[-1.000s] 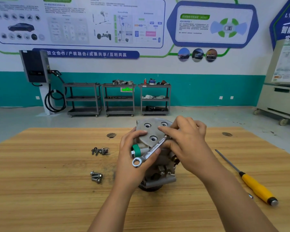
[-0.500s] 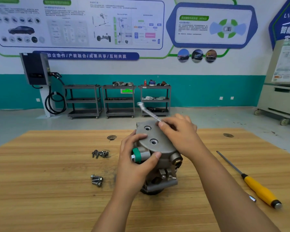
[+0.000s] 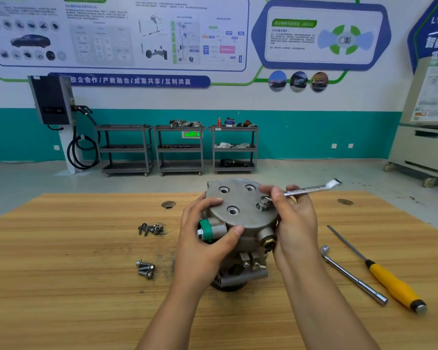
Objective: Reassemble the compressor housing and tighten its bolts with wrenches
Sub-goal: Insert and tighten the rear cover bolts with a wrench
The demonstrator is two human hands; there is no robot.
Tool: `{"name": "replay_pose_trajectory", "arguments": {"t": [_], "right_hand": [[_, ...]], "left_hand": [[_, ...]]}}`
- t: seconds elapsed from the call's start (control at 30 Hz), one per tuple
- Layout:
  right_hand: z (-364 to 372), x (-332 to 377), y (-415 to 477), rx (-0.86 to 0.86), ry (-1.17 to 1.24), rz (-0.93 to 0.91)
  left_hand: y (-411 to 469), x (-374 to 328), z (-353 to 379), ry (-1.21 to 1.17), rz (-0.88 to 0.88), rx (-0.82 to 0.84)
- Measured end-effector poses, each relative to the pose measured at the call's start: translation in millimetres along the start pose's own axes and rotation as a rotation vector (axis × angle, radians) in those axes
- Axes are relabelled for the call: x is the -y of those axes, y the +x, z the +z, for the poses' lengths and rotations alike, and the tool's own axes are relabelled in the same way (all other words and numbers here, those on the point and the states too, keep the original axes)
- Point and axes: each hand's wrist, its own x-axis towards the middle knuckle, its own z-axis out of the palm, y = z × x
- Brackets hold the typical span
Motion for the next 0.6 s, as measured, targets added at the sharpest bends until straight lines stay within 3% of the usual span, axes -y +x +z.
{"name": "replay_pose_trajectory", "arguments": {"t": [0.2, 0.37, 0.6], "right_hand": [[-8.8, -8.7, -24.8, 0.065, -0.137, -0.234], [-20.3, -10.8, -45.4, 0.133, -0.576, -0.418], [-17.1, 22.1, -15.5, 0.273, -0.896, -0.563]], "left_hand": [[-0.7, -2.3, -0.1, 0.0, -0.01, 0.0], [-2.0, -3.6, 1.6, 0.006, -0.008, -0.004], [1.8, -2.6, -2.7, -0.01, 0.015, 0.022]]}}
